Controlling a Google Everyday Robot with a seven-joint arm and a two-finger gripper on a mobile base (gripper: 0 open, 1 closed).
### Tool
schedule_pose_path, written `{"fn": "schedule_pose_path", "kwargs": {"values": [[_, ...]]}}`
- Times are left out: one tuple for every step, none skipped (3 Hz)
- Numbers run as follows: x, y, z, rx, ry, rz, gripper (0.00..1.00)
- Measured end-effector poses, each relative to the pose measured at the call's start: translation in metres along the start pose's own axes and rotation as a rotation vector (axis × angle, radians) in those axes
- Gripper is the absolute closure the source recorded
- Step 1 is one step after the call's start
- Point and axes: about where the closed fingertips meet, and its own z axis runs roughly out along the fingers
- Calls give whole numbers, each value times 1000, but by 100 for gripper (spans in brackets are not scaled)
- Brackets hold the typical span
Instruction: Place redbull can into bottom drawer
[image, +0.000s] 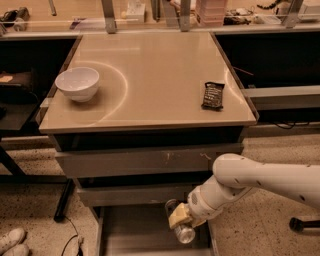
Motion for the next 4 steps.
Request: {"fn": "schedule_pose_path", "kwargs": {"values": [[0,0,0,0,0,0,100],[0,-8,14,-32,0,10,100],[-9,-38,48,-83,-25,71,100],[-19,-68,84,-112,-41,128,100]]}}
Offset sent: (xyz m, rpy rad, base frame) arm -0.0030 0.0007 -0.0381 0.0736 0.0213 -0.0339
